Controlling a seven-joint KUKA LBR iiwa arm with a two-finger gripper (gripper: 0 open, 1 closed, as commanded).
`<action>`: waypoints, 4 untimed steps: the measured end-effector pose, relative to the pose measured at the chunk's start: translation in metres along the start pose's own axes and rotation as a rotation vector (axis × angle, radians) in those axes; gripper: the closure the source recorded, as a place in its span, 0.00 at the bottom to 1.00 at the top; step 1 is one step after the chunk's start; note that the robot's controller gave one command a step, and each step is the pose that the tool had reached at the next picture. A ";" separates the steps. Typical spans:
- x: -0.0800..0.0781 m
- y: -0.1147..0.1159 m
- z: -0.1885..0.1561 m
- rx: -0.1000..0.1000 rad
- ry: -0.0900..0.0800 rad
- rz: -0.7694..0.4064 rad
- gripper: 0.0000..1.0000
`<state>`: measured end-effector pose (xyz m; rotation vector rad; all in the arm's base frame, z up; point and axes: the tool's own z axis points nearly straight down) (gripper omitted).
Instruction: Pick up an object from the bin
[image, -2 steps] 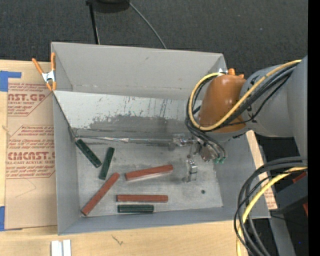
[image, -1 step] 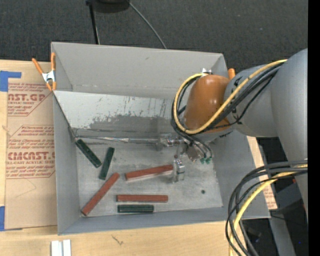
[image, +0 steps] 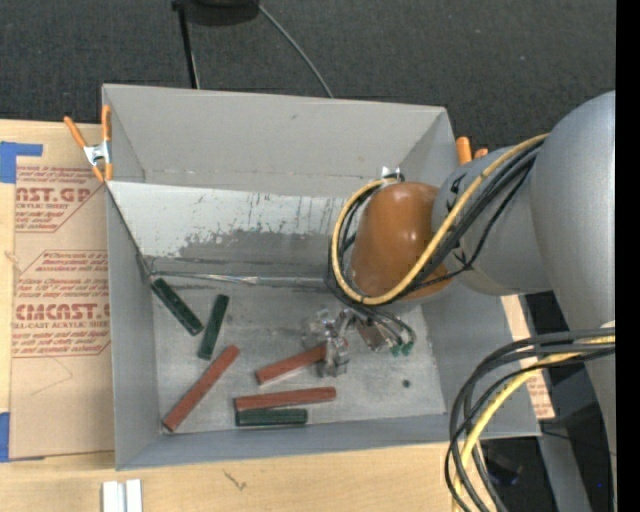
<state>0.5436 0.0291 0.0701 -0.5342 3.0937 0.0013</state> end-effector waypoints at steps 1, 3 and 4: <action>0.000 0.000 0.000 0.000 0.000 0.000 1.00; -0.021 -0.014 -0.106 0.001 0.000 0.043 1.00; -0.015 0.004 -0.190 0.001 -0.001 0.029 1.00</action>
Offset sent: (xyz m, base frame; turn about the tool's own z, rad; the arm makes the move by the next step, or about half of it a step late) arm 0.0236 -0.0075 0.1066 0.0433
